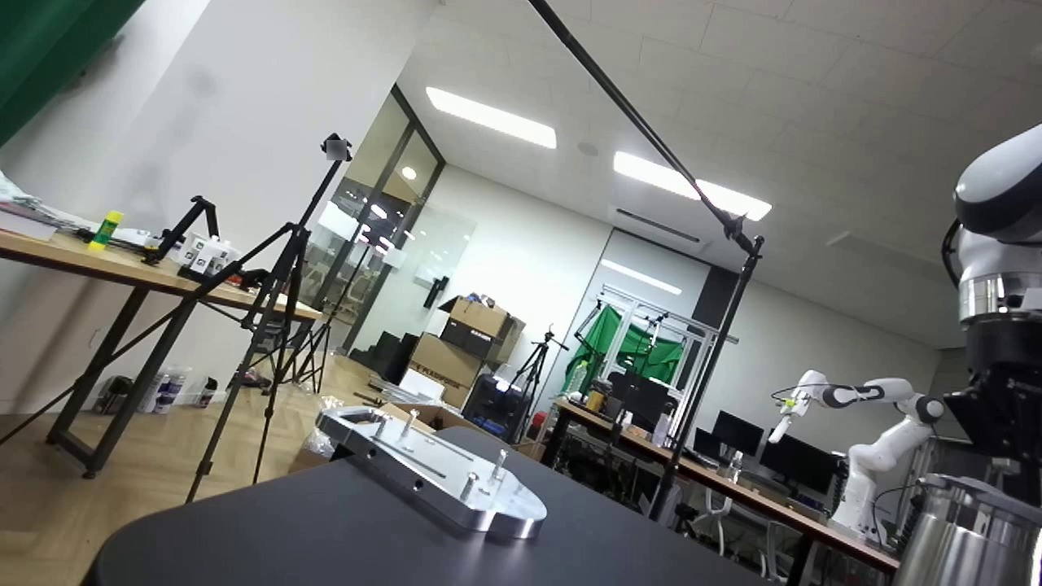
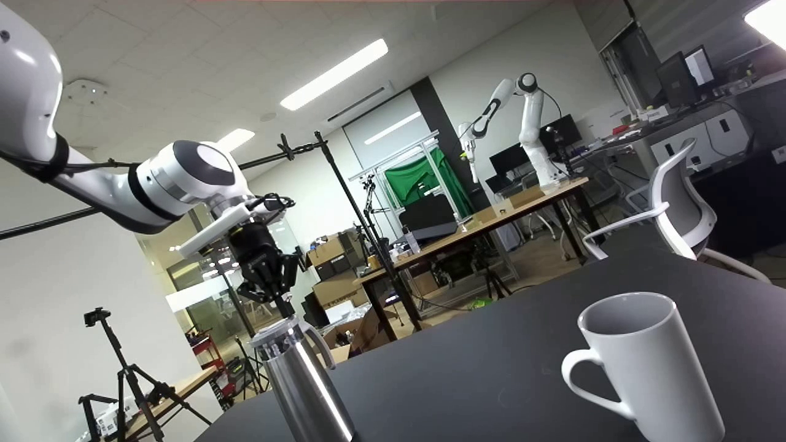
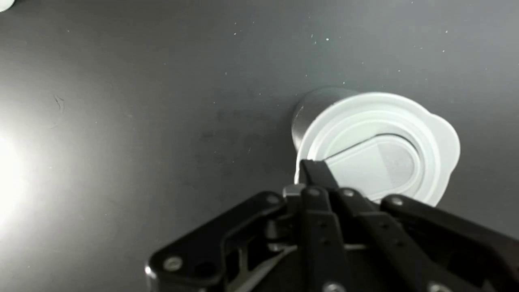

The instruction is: Open the flask

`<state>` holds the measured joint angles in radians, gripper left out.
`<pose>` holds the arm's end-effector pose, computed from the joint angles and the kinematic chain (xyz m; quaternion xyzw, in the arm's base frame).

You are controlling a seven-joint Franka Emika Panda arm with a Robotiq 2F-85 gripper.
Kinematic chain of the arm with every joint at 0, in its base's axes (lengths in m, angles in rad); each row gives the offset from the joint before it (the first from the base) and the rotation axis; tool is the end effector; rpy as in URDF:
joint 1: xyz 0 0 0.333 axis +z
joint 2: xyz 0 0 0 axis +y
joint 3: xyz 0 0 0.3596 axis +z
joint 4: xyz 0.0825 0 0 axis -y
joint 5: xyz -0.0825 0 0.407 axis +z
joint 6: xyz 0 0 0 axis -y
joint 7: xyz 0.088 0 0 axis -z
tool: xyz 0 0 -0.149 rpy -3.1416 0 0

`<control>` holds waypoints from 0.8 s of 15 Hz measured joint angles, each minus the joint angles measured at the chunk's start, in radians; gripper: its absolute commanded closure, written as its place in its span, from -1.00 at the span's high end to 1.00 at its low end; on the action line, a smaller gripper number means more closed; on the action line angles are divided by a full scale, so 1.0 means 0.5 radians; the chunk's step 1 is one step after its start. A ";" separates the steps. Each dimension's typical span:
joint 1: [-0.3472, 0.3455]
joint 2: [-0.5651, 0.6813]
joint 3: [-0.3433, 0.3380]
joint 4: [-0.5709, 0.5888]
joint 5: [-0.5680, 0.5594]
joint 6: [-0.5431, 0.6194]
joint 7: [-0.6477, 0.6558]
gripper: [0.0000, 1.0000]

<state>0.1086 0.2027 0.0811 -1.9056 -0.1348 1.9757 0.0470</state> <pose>0.6049 0.1005 0.3728 0.9913 0.1012 -0.0590 0.0592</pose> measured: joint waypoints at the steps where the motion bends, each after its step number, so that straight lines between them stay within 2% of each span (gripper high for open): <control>1: 0.000 0.000 0.000 0.000 0.000 -0.002 0.001 -1.00; 8: 0.001 -0.005 0.001 0.002 0.004 -0.003 0.003 -1.00; 9: 0.001 -0.013 0.002 0.005 0.004 -0.004 0.003 -0.48; 10: 0.003 -0.029 0.003 0.007 0.001 -0.016 0.003 -0.47; 12: 0.003 -0.076 0.003 0.009 0.001 -0.070 0.003 -0.22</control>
<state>0.1100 0.1648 0.0824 -1.9013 -0.1345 1.9408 0.0486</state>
